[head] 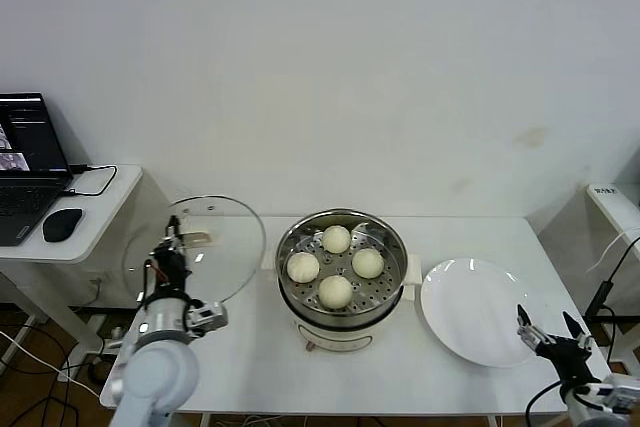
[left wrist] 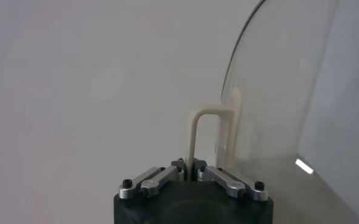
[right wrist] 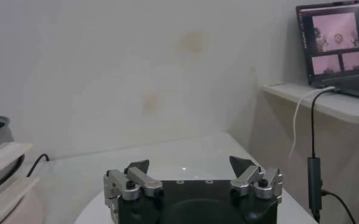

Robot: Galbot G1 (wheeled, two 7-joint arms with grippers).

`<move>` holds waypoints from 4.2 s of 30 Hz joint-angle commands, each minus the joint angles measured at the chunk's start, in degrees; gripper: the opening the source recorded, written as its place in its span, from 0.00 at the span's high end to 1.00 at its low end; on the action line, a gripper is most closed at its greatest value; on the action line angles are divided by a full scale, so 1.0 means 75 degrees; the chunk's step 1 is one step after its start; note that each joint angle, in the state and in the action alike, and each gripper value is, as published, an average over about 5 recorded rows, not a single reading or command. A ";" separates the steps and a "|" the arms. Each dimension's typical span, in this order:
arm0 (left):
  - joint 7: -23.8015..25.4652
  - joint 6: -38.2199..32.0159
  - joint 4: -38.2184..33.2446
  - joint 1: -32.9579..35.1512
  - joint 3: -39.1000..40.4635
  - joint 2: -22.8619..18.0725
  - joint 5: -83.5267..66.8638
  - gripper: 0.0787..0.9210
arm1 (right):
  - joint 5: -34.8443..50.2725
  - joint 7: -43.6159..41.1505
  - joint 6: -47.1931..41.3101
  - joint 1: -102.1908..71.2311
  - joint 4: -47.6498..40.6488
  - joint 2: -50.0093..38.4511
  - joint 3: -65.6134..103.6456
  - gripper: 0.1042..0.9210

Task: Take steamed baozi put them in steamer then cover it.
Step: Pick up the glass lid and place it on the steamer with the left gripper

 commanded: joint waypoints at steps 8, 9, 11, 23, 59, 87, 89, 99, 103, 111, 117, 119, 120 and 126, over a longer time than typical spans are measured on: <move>0.0781 0.0574 0.0332 -0.1172 0.2585 -0.1109 0.0939 0.92 | -0.0571 -0.0018 -0.0034 0.0369 -0.0334 0.0253 -0.0123 0.12; 0.0834 0.0575 0.0401 -0.1277 0.2686 -0.1208 0.0979 0.92 | -0.0587 -0.0021 -0.0038 0.0396 -0.0355 0.0266 -0.0128 0.12; 0.0928 0.0577 0.0587 -0.1474 0.2857 -0.1404 0.1029 0.92 | -0.0626 -0.0027 -0.0042 0.0445 -0.0403 0.0277 -0.0143 0.12; 0.1031 0.0583 0.1733 -0.2019 0.3324 -0.2388 0.1534 0.92 | -0.0781 -0.0044 -0.0034 0.0727 -0.0638 0.0334 -0.0267 0.12; 0.1217 0.0585 0.2403 -0.1966 0.3691 -0.2885 0.2472 0.92 | -0.0887 -0.0081 0.0005 0.1010 -0.0958 0.0481 -0.0241 0.12; 0.0706 0.0503 0.2680 -0.1878 0.3478 -0.2862 0.2330 0.92 | -0.0923 -0.0136 0.0082 0.0945 -0.0946 0.0524 -0.0141 0.12; 0.0591 0.0462 0.2709 -0.1858 0.3463 -0.2861 0.2268 0.92 | -0.0928 -0.0152 0.0093 0.0942 -0.0944 0.0525 -0.0136 0.12; 0.0481 0.0329 0.2728 -0.1803 0.3437 -0.2861 0.2174 0.92 | -0.0934 -0.0174 0.0115 0.0927 -0.0943 0.0536 -0.0129 0.12; 0.0479 0.0323 0.2718 -0.1788 0.3437 -0.2860 0.2153 0.92 | -0.0934 -0.0180 0.0120 0.0916 -0.0943 0.0533 -0.0123 0.12; 0.0613 0.0320 0.2591 -0.1750 0.3446 -0.2854 0.2156 0.92 | -0.0936 -0.0193 0.0123 0.0914 -0.0941 0.0538 -0.0122 0.12; 0.0764 0.0322 0.2366 -0.1749 0.3459 -0.2850 0.2053 0.81 | -0.0946 -0.0201 0.0135 0.0897 -0.0953 0.0539 -0.0117 0.12; 0.0797 0.0335 0.2270 -0.1738 0.3475 -0.2850 0.2018 0.73 | -0.0947 -0.0202 0.0140 0.0892 -0.0957 0.0539 -0.0115 0.12; 0.0819 0.0341 0.2219 -0.1729 0.3481 -0.2849 0.2008 0.70 | -0.0947 -0.0202 0.0141 0.0890 -0.0959 0.0539 -0.0112 0.12; 0.0960 0.0364 0.1929 -0.1675 0.3499 -0.2793 0.1970 0.50 | -0.0948 -0.0205 0.0150 0.0882 -0.0978 0.0538 -0.0102 0.12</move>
